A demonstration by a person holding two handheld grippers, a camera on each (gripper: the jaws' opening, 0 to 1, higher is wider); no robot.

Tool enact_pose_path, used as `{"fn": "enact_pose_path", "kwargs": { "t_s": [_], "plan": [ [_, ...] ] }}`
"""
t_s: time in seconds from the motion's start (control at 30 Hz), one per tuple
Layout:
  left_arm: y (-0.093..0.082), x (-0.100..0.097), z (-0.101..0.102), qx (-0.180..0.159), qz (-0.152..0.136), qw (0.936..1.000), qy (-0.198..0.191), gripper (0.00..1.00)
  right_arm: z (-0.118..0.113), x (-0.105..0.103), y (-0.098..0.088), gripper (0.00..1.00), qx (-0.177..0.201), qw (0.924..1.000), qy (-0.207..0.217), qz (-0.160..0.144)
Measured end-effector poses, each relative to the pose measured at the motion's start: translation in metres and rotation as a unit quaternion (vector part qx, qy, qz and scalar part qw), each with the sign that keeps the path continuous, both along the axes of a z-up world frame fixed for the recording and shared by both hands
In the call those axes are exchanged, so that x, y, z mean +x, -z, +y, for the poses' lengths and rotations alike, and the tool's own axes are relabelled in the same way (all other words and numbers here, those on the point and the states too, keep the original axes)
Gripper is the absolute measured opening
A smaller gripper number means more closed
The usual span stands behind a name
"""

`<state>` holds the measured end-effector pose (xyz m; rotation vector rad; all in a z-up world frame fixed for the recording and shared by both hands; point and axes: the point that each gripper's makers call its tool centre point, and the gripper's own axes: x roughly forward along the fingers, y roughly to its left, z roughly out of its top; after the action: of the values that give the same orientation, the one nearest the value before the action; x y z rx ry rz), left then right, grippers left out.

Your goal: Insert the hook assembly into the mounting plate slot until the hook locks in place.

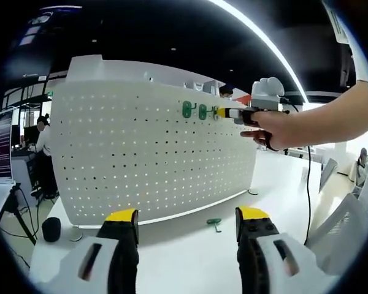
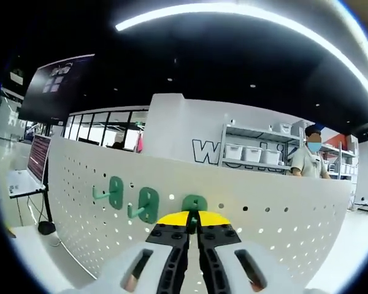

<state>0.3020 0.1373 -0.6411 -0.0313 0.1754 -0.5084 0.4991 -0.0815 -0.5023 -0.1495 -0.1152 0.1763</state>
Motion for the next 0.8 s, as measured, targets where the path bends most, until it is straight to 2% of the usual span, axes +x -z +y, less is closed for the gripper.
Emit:
{"fn": "enact_pose_path", "kwargs": {
  "t_s": [0.07,0.13,0.2,0.27,0.37,0.5,0.67,0.8],
  "plan": [
    [0.0,0.0,-0.001,-0.001,0.0,1.0,0.001,0.66,0.0,-0.001,0.0,0.02,0.002,1.0,-0.005,0.001],
    [0.0,0.0,-0.001,0.0,0.0,1.0,0.002,0.66,0.003,-0.002,0.004,0.05,0.018,0.9995,-0.017,0.02],
    [-0.001,0.001,-0.003,0.0,0.0,1.0,0.003,0.66,0.001,-0.002,0.007,0.08,0.006,0.9997,-0.013,0.022],
    [0.0,0.001,-0.004,0.0,0.0,1.0,0.005,0.66,0.002,-0.003,0.011,0.1,0.012,0.9993,-0.02,0.029],
    [0.0,0.002,-0.004,-0.001,0.002,1.0,0.005,0.66,0.004,-0.005,0.02,0.21,0.001,0.9984,-0.031,0.048],
    [0.0,0.002,-0.005,-0.001,0.001,1.0,0.007,0.67,0.002,-0.009,0.027,0.32,0.015,0.9973,-0.034,0.064],
    [0.001,0.001,-0.007,-0.001,0.004,1.0,0.008,0.67,0.0,-0.012,0.031,0.31,0.024,0.9964,-0.042,0.07],
    [0.001,0.001,-0.007,0.0,0.002,0.9999,0.01,0.67,0.002,-0.013,0.026,0.29,0.027,0.9966,-0.049,0.061]
  ]
}}
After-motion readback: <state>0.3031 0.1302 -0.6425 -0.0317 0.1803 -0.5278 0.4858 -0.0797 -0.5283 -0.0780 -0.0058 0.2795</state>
